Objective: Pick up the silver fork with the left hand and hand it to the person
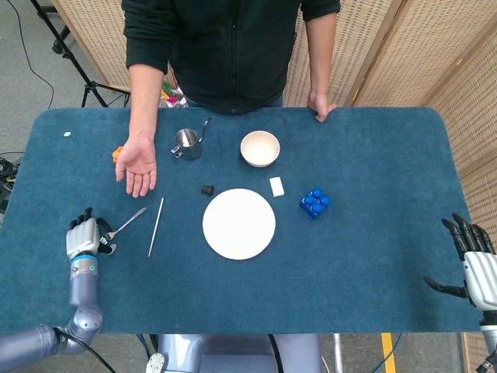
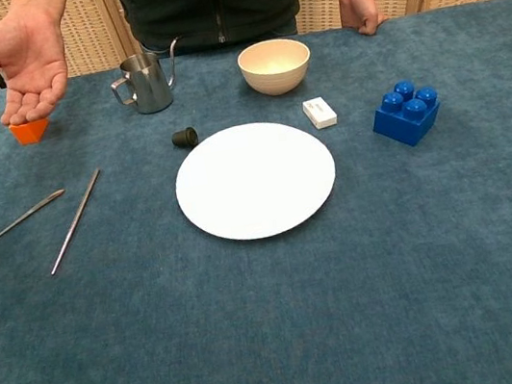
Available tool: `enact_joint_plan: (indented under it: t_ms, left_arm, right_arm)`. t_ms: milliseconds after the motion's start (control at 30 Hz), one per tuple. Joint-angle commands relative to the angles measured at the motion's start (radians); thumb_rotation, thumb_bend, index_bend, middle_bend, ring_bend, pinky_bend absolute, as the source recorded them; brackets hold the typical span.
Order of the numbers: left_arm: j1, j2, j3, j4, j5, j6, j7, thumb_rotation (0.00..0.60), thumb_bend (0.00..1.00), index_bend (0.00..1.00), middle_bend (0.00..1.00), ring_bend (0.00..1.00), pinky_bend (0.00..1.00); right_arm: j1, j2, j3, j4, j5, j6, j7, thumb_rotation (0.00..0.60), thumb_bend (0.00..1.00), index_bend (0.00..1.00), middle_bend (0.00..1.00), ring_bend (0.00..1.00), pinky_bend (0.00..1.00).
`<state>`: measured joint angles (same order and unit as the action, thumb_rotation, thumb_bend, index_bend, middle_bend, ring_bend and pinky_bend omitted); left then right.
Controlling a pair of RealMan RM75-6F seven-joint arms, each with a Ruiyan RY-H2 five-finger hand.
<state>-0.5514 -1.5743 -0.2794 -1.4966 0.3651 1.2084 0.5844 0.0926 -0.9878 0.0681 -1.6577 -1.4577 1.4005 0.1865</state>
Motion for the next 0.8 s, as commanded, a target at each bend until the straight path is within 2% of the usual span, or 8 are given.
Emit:
enact_joint_plan:
  t_ms: [33,400,800]
  left_arm:
    - [0.001,-0.003,0.0,0.002,0.002,0.006,0.001,0.6,0.25,0.5,0.0,0.0,0.0]
    - [0.002,-0.022,-0.004,0.022,-0.001,0.02,0.007,0.6,0.26,0.51,0.0,0.0,0.0]
    - [0.0,-0.037,-0.016,0.04,-0.01,0.024,0.017,0.6,0.4,0.54,0.0,0.0,0.0]
  right_arm:
    - [0.0,0.001,0.0,0.001,0.0,0.0,0.003,0.6,0.0,0.02,0.0,0.0,0.0]
    - [0.0,0.0,-0.001,0.002,-0.002,0.0,0.0,0.6,0.0,0.02,0.0,0.0,0.0]
    - [0.001,0.0,-0.001,0.002,0.0,-0.003,0.001,0.6,0.0,0.02,0.0,0.0,0.0]
